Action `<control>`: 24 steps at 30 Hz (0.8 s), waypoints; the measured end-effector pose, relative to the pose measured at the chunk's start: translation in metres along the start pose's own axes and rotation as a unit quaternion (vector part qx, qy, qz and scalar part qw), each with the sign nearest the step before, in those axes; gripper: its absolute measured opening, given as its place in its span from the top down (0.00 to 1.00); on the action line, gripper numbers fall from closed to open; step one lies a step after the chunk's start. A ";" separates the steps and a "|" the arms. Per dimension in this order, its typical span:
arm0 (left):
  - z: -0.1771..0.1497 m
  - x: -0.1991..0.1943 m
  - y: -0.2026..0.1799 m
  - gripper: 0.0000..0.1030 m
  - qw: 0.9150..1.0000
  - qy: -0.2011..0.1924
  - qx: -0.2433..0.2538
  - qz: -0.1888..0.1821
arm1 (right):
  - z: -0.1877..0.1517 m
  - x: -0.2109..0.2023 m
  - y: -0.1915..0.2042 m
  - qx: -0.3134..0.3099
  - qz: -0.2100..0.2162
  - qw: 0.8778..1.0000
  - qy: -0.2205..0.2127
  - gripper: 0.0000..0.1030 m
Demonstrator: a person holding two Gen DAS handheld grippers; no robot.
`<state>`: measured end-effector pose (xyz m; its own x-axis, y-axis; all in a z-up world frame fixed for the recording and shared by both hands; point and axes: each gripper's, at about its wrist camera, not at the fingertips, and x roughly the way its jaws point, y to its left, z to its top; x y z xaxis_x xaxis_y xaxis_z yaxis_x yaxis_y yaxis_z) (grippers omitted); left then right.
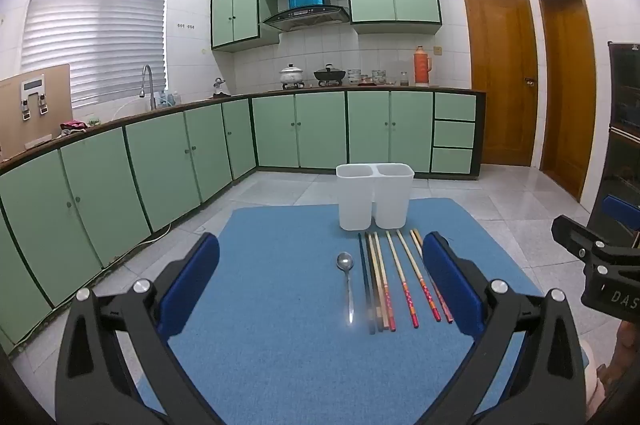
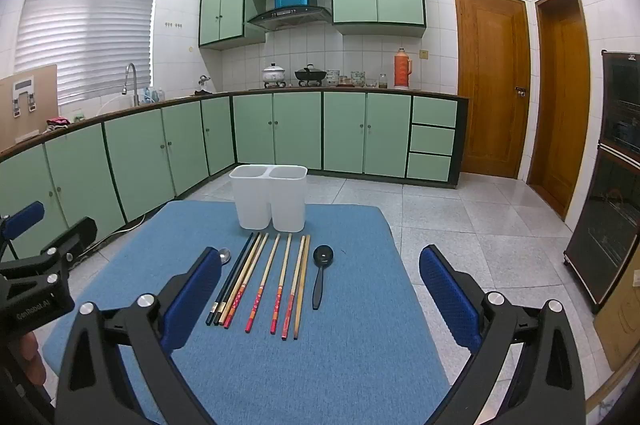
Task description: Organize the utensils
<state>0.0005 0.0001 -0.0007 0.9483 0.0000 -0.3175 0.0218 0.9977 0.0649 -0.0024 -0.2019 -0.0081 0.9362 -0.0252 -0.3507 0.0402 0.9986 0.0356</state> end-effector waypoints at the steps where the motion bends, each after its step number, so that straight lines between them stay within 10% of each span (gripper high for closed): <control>1: 0.000 0.000 0.000 0.05 1.000 0.000 0.001 0.001 | 0.000 0.000 0.000 0.000 0.000 1.000 0.000 0.06; 24: 0.002 0.000 -0.001 0.05 1.000 0.000 0.001 0.002 | 0.000 0.000 0.000 0.000 0.000 1.000 0.000 0.06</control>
<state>0.0008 -0.0015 0.0013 0.9484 0.0036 -0.3172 0.0191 0.9975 0.0684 -0.0023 -0.2021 -0.0082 0.9363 -0.0252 -0.3504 0.0405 0.9985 0.0363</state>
